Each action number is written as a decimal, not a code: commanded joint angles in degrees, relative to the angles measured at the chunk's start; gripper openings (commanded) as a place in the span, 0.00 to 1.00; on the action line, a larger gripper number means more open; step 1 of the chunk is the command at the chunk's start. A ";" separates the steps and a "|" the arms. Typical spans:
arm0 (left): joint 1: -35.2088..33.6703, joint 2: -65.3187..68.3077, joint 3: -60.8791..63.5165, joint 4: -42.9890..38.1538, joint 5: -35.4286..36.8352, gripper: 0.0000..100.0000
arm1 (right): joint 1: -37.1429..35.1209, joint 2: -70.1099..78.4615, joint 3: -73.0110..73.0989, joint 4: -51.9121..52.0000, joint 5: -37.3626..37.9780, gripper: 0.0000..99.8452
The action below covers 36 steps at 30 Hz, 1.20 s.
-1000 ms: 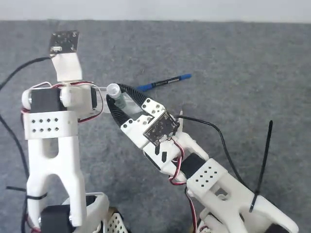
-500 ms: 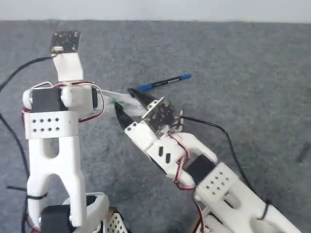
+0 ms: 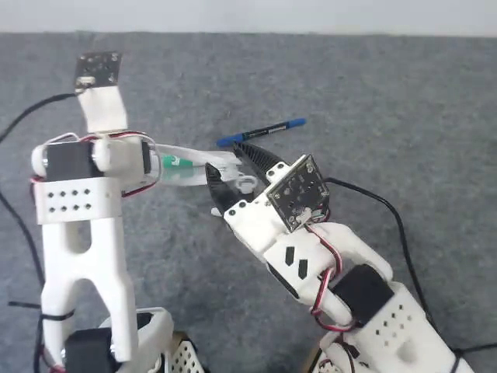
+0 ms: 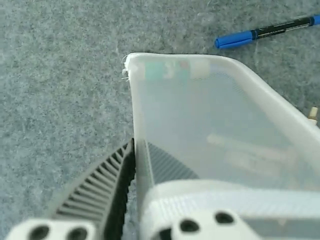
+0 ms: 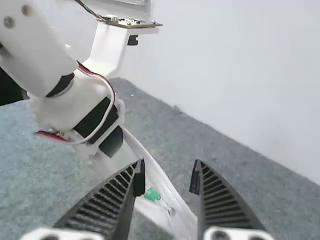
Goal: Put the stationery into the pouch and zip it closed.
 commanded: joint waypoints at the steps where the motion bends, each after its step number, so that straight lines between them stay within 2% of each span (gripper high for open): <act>1: -4.92 -0.44 0.57 -2.99 1.23 0.01 | 1.19 -0.40 -6.24 5.58 -2.99 0.14; 7: -6.33 -0.79 4.35 -5.98 1.23 0.01 | 5.76 1.89 -6.51 10.42 -4.04 0.14; 12: -6.33 -0.88 4.79 -6.33 1.23 0.01 | 12.00 7.43 -6.51 10.86 -9.05 0.14; 16: -6.42 -0.88 4.79 -6.33 1.23 0.01 | 12.97 14.55 -7.82 10.95 -10.99 0.14; 25: -8.79 -0.88 4.79 -6.33 1.23 0.01 | 18.59 35.56 -24.88 22.99 -16.35 0.14; 36: -8.97 -0.88 4.70 -6.07 1.23 0.01 | 22.02 59.82 -41.32 30.99 -16.35 0.14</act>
